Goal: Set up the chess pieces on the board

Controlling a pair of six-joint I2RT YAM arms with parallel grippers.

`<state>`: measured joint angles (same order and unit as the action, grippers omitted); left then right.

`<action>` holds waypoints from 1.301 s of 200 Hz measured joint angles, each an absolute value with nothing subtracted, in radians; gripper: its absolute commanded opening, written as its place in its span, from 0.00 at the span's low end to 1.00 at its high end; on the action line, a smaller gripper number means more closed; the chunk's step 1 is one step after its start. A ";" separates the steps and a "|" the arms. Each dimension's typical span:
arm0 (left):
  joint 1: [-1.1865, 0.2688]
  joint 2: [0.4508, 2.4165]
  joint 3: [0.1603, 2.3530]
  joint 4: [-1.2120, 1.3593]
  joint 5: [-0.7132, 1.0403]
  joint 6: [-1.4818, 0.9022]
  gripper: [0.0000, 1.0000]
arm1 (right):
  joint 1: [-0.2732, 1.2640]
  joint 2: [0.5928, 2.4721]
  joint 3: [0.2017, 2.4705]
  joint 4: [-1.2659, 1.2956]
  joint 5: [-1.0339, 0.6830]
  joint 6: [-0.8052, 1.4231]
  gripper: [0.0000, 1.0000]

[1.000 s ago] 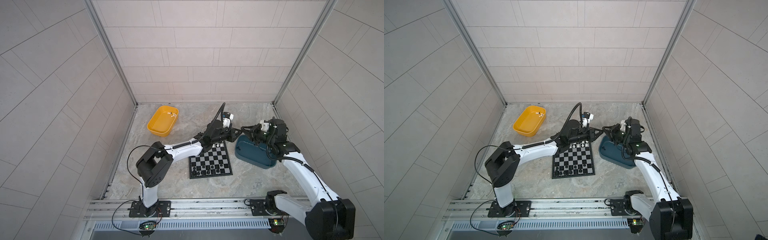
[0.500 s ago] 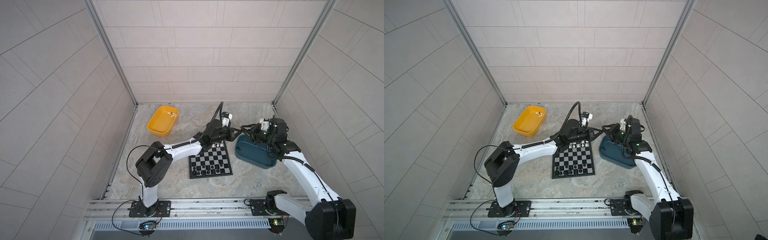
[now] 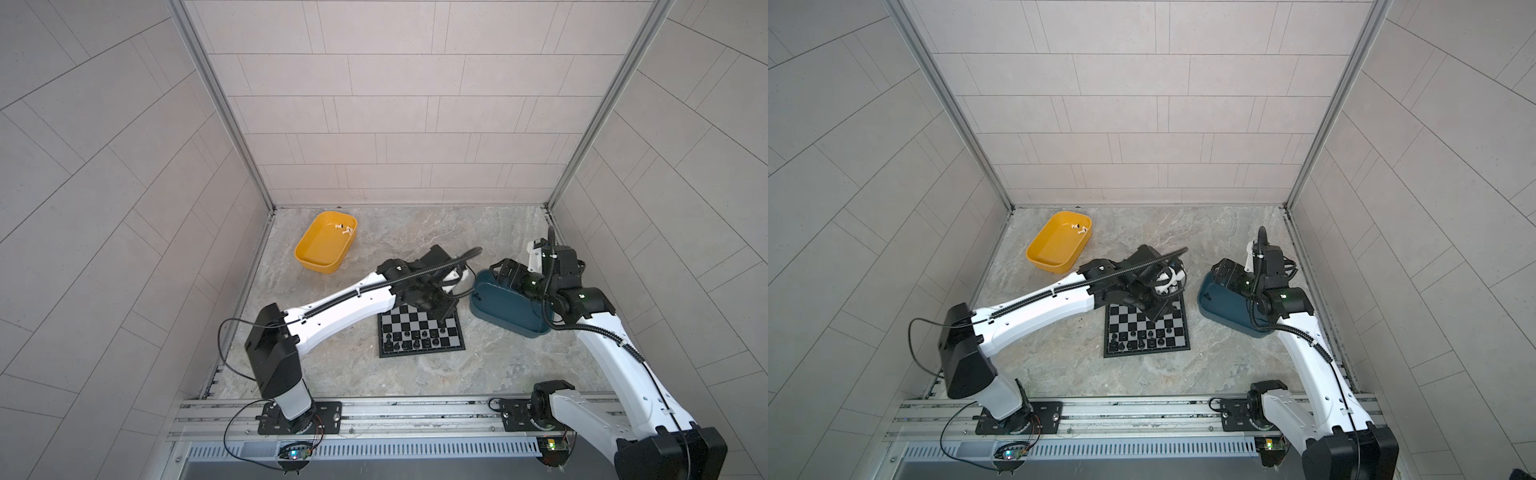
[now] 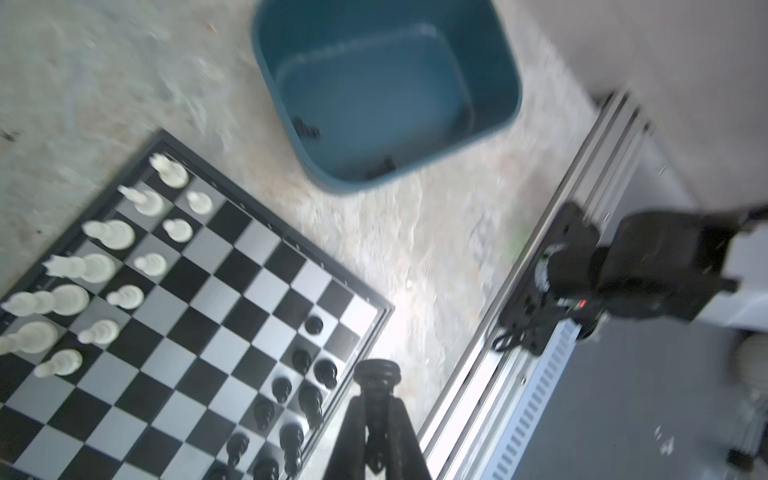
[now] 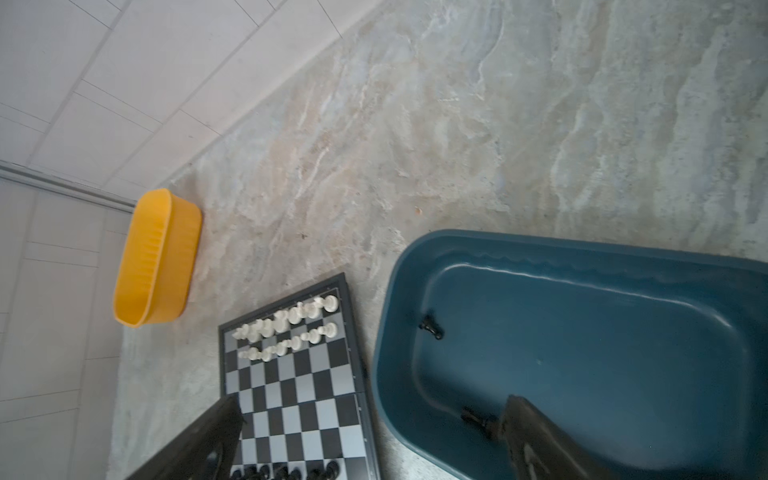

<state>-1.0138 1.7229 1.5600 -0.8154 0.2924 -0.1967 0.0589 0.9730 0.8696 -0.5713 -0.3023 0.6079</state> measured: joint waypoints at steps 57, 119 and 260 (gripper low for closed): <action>-1.084 2.017 1.752 -1.079 0.236 -0.072 0.00 | 0.059 0.890 0.847 -0.612 -0.252 0.551 0.99; -1.090 2.135 1.850 -1.161 0.190 -0.062 0.00 | 0.059 0.852 0.844 -0.653 -0.220 0.518 0.99; -1.102 2.224 1.899 -1.191 0.142 -0.072 0.01 | 0.068 0.850 0.844 -0.658 -0.215 0.505 0.99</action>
<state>-1.1019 2.2238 1.8988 -1.1912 0.1421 -0.0723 0.0677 0.8505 0.8444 -0.6582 -0.2153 0.5045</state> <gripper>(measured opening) 0.101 0.991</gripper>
